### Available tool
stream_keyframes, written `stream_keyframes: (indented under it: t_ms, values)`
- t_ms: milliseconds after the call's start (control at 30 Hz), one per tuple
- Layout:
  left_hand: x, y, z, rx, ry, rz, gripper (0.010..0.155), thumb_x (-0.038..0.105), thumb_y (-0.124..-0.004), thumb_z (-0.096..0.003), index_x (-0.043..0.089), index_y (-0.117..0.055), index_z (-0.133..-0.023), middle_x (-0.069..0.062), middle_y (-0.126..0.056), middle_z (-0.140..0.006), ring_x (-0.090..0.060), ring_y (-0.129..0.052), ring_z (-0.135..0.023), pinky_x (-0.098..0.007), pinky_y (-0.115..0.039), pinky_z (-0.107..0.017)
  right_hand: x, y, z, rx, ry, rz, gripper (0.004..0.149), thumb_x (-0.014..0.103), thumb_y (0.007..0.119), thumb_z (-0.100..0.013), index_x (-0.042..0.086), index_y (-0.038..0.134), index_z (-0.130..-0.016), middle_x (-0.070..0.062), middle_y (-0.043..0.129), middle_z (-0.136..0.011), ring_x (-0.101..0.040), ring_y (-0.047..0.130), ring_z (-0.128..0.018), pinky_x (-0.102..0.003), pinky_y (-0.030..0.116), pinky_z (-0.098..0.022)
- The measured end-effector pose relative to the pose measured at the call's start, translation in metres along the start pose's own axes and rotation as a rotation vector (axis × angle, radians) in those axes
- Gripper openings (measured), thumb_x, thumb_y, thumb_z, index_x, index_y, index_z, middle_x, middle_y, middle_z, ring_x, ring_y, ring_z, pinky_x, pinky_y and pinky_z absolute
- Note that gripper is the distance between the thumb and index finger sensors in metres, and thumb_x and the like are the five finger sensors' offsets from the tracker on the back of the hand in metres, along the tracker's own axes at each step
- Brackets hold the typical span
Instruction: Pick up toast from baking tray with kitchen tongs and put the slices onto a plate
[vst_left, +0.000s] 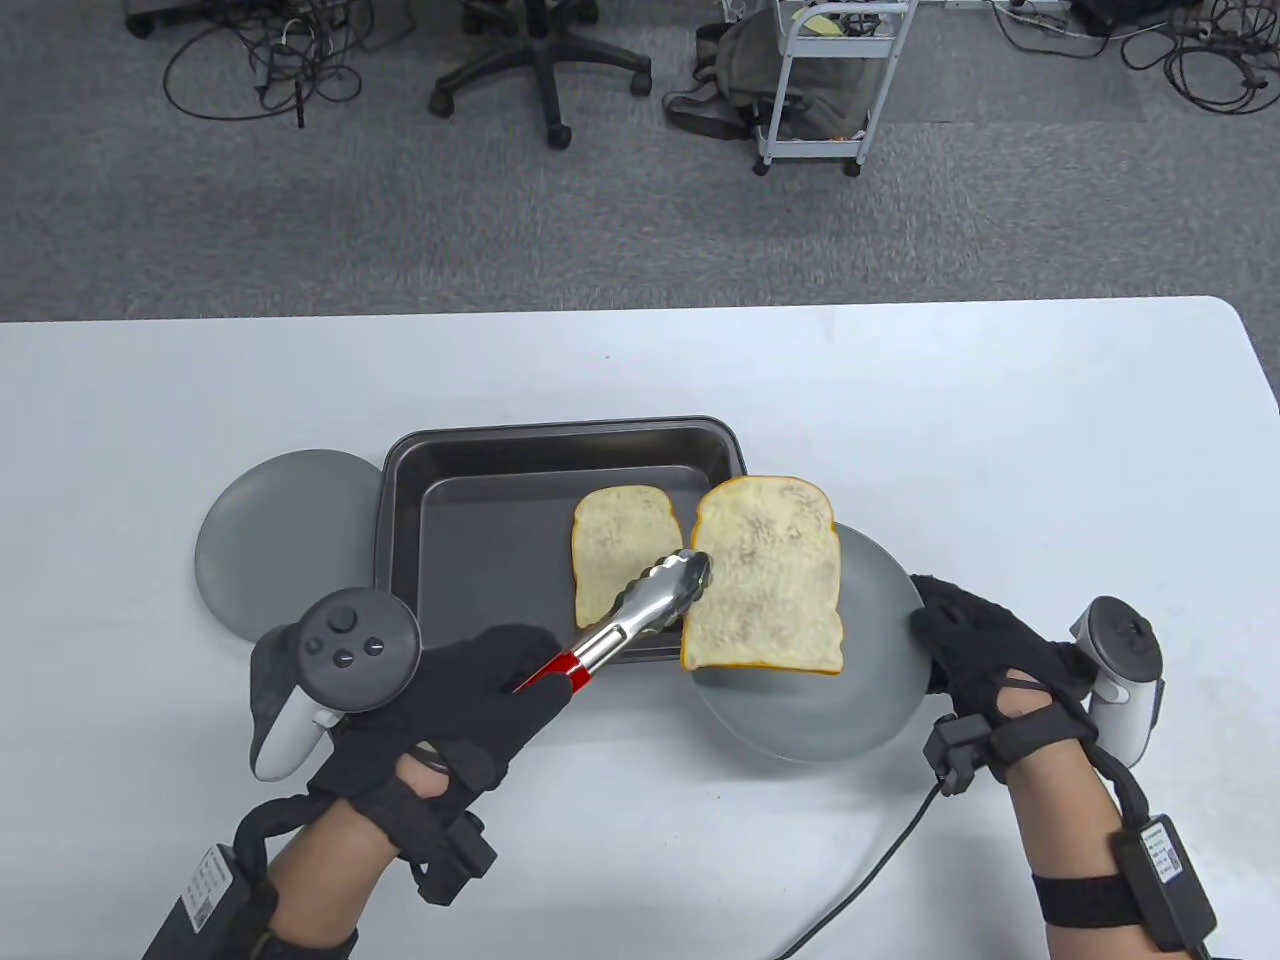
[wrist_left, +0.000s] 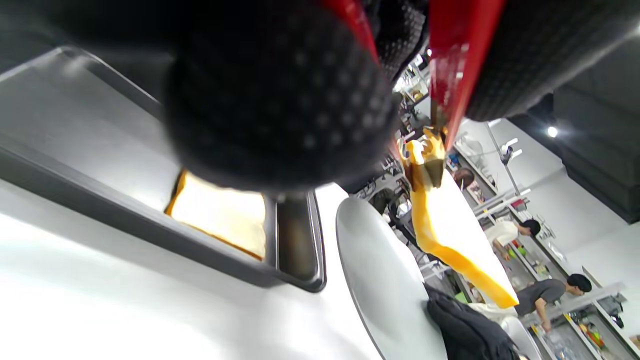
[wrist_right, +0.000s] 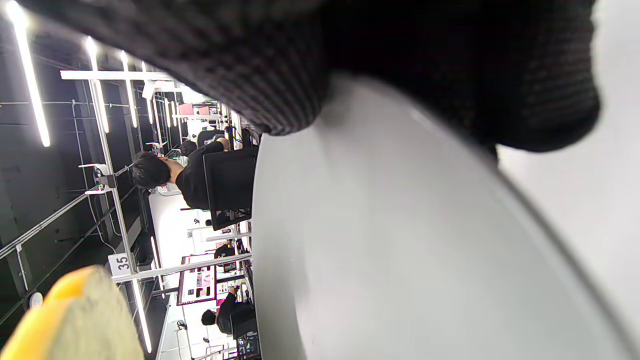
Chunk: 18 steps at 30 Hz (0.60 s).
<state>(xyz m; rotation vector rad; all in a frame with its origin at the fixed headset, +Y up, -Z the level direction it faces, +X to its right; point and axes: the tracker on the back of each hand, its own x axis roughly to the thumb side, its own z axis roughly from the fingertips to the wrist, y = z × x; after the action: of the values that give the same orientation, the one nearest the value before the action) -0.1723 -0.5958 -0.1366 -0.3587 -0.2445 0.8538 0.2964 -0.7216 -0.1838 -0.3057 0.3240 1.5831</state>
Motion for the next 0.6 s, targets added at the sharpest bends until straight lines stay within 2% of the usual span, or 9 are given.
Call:
stream_keyframes:
  t_ms: [100,367,400,433,467,600]
  values:
    - [0.004,-0.011,-0.005,-0.013,0.003,-0.026,0.061,0.055,-0.087,-0.0445,0.017,-0.083,-0.092,-0.004,-0.109,-0.055,-0.025,-0.108,-0.013,-0.029,-0.094,-0.004,-0.001,0.004,0.000,0.018,0.004,-0.008,0.050,0.026,0.089,-0.042,0.008,0.083,-0.089,-0.021,0.106,-0.066,-0.035,0.117,-0.040,-0.051,0.097,-0.034]
    - [0.022,-0.037,-0.014,-0.015,0.014,-0.255,0.063,0.056,-0.089,-0.0435,0.015,-0.083,-0.091,-0.004,-0.109,-0.056,-0.026,-0.107,-0.013,-0.030,-0.093,-0.004,-0.001,0.010,0.001,0.042,0.006,-0.011,0.050,0.026,0.089,-0.042,0.008,0.083,-0.088,-0.021,0.106,-0.065,-0.035,0.117,-0.039,-0.051,0.097,-0.034]
    - [0.024,-0.039,-0.015,-0.024,0.022,-0.280,0.063,0.056,-0.089,-0.0434,0.015,-0.083,-0.091,-0.017,-0.108,-0.055,-0.027,-0.107,-0.013,-0.030,-0.093,-0.004,-0.001,0.010,0.001,0.041,0.004,-0.007,0.050,0.026,0.089,-0.042,0.008,0.083,-0.088,-0.021,0.106,-0.065,-0.035,0.117,-0.039,-0.051,0.097,-0.034]
    - [0.026,-0.040,-0.016,-0.024,0.023,-0.299,0.063,0.056,-0.088,-0.0434,0.015,-0.083,-0.092,-0.004,-0.108,-0.057,-0.026,-0.107,-0.013,-0.030,-0.093,-0.004,-0.001,0.010,0.001,0.040,0.004,0.000,0.050,0.026,0.089,-0.042,0.008,0.083,-0.088,-0.021,0.106,-0.065,-0.034,0.117,-0.039,-0.051,0.097,-0.034]
    - [0.028,-0.041,-0.017,-0.019,0.027,-0.306,0.064,0.056,-0.088,-0.0434,0.015,-0.082,-0.092,-0.017,-0.107,-0.056,-0.027,-0.107,-0.014,-0.031,-0.093,-0.005,-0.001,0.010,0.001,0.042,0.006,0.001,0.050,0.026,0.089,-0.042,0.008,0.083,-0.088,-0.021,0.106,-0.065,-0.035,0.117,-0.039,-0.051,0.097,-0.034]
    - [0.033,-0.045,-0.020,-0.032,0.045,-0.357,0.066,0.057,-0.088,-0.0431,0.013,-0.082,-0.092,-0.017,-0.107,-0.057,-0.028,-0.107,-0.014,-0.032,-0.093,-0.005,-0.001,0.009,0.001,0.044,0.008,0.011,0.050,0.026,0.089,-0.042,0.008,0.083,-0.088,-0.021,0.106,-0.065,-0.035,0.116,-0.039,-0.051,0.097,-0.034]
